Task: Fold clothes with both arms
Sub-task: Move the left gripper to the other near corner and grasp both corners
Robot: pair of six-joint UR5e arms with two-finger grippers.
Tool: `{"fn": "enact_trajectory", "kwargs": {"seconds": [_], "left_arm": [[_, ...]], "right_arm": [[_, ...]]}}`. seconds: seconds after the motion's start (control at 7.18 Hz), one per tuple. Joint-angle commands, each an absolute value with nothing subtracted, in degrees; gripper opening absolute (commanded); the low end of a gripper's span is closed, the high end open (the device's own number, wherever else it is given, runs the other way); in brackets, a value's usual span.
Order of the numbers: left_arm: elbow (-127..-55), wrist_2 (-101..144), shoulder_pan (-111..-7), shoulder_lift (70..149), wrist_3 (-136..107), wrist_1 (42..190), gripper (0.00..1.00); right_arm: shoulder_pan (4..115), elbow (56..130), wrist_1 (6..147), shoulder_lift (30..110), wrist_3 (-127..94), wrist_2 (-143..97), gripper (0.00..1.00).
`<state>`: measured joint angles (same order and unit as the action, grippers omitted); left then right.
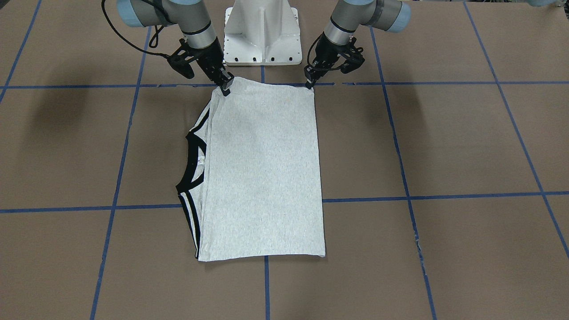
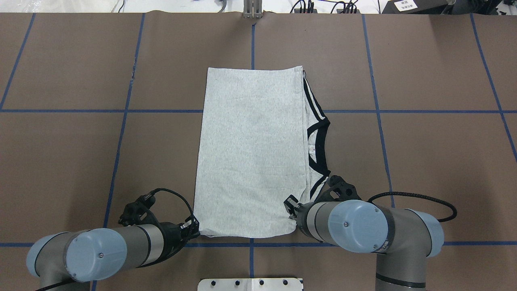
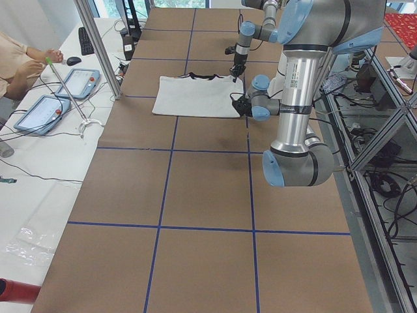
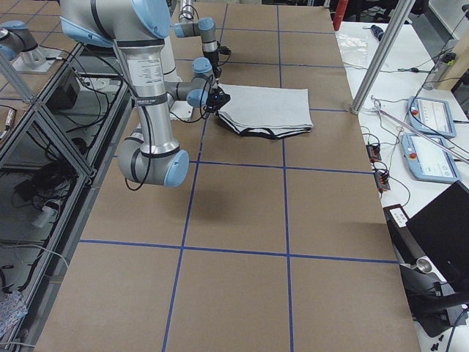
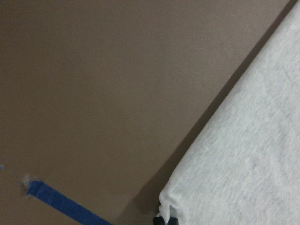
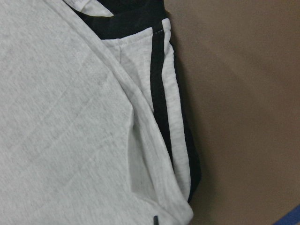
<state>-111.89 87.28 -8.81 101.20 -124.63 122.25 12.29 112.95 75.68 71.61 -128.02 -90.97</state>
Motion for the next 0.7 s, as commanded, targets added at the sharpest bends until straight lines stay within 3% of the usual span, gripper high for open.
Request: {"fn": "enact_trajectory", "kwargs": {"seconds": [0.0, 0.28, 0.56], "left_arm": [[-117.1, 87.3, -9.5, 100.6, -124.7, 122.3, 0.00], [-125.7, 87.3, -5.7, 99.9, -125.7, 116.9, 0.00], [-130.9, 87.2, -3.6, 100.2, -127.6, 111.3, 0.00]], "right_arm": [[12.2, 113.1, 75.7, 71.6, -128.1, -91.0, 0.00], [10.9, 115.0, 75.7, 72.5, -128.1, -91.1, 0.00], [10.3, 124.2, 75.7, 77.2, -128.3, -93.9, 0.00]]}}
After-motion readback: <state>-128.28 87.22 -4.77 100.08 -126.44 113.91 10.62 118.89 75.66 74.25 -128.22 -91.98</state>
